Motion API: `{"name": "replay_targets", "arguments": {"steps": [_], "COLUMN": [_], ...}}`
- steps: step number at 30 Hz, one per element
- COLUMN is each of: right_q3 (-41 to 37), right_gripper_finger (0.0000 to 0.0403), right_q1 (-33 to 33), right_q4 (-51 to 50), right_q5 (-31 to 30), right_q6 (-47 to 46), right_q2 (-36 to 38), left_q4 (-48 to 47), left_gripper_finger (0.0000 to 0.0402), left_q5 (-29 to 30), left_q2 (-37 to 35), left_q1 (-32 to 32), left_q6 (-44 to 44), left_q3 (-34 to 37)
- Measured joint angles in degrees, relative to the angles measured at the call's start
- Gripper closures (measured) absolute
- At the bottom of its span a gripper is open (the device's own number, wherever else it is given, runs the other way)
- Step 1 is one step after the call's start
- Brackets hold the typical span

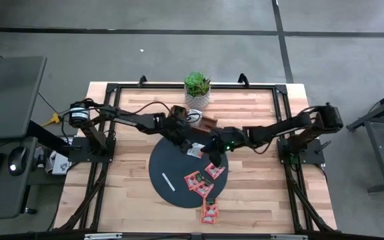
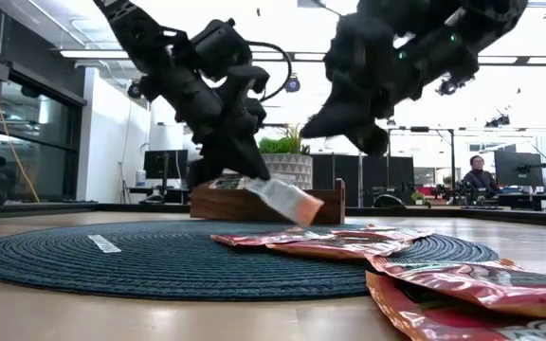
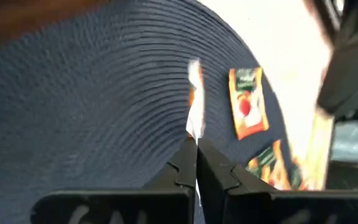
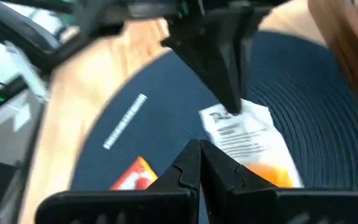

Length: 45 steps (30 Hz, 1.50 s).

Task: Pick & Place Tea
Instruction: Put the white tea bag into the middle section of the wooden organizer

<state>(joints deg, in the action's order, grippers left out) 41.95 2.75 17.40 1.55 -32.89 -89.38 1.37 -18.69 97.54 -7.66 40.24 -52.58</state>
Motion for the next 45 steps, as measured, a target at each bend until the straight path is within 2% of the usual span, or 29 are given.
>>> {"name": "replay_targets", "arguments": {"steps": [5, 9, 13, 17, 24, 28, 45], "right_q3": [0.00, 0.00, 0.02, 0.60, 6.21, 8.06, 11.36], "right_gripper_finger": [0.0403, 0.0402, 0.0401, 0.0376, 0.0277, 0.0244, 0.0233], "right_q1": [-2.25, -3.91, -5.10, -6.03, -7.06, -8.22, -10.25], "right_q4": [-0.14, -0.61, -0.57, -1.33, -5.58, -9.03, -8.02], "right_q5": [4.29, 5.92, 6.69, 8.67, 7.92, 8.05, 10.50], "right_q6": [2.12, 5.30, 7.99, 9.55, 13.62, 14.12, 15.14], "right_q2": [4.15, 5.82, 6.77, 6.99, 5.93, 3.75, -5.34], "left_q4": [-13.11, -25.32, -33.52, -36.74, -39.13, -38.88, -39.04], "left_gripper_finger": [0.0401, 0.0401, 0.0401, 0.0401, 0.0401, 0.0401, 0.0401], "left_q5": [1.06, 1.85, 5.93, 7.93, 9.14, 9.28, 9.41], "left_q2": [-1.94, -1.98, -1.97, -1.97, -1.90, -1.90, -1.90], "left_q1": [0.00, 0.19, 0.58, 0.57, 0.56, 0.56, 0.57], "left_q6": [-12.51, -22.31, -28.48, -30.91, -31.88, -31.88, -31.88], "left_q3": [-6.77, -15.33, -21.00, -23.29, -24.02, -24.02, -24.02]}}
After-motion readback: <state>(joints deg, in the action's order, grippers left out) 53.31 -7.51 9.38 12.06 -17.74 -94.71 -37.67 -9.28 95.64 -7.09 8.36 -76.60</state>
